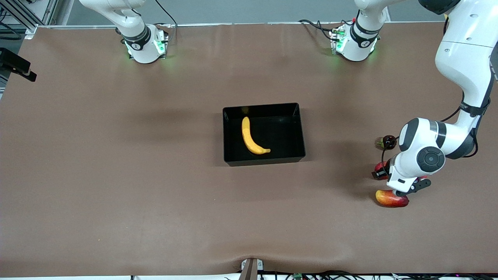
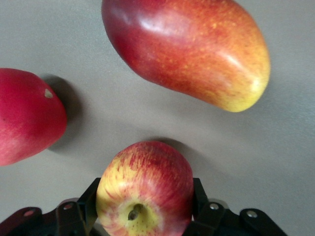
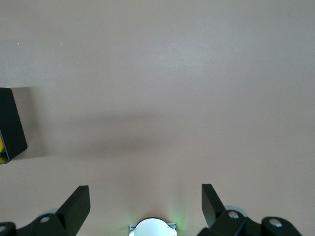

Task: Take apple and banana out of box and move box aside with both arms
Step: 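Carry the apple out and set it beside the mango with the left gripper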

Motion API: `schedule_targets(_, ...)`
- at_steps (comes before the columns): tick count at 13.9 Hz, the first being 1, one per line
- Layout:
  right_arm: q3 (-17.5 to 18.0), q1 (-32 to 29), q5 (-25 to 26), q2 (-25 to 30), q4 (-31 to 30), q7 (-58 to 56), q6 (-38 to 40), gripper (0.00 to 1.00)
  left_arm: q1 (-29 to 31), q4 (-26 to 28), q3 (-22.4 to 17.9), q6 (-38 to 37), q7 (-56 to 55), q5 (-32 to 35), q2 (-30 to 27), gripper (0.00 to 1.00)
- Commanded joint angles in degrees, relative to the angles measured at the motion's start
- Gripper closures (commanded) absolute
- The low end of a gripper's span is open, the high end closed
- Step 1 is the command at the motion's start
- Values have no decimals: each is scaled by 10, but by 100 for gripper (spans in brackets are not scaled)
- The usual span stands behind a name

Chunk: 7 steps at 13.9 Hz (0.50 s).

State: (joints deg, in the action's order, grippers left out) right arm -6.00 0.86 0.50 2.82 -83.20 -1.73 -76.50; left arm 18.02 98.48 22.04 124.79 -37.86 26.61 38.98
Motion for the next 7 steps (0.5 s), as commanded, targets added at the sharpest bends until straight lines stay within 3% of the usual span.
schedule_targets(1, 7, -12, 3, -1, 4, -7, 4, 0, 3, 2, 5, 6, 7, 34, -4, 28)
schedule_targets(2, 7, -12, 3, -1, 4, -7, 4, 0, 3, 3, 6, 5, 6, 35, -9, 0)
schedule_targets(4, 7, -11, 3, -1, 4, -7, 4, 0, 4, 13, 18, -5, 5, 29, -42, 0)
schedule_targets(7, 7, -12, 3, -1, 4, -7, 3, 0, 3, 16, 87, -63, -7, -14, -100, 0)
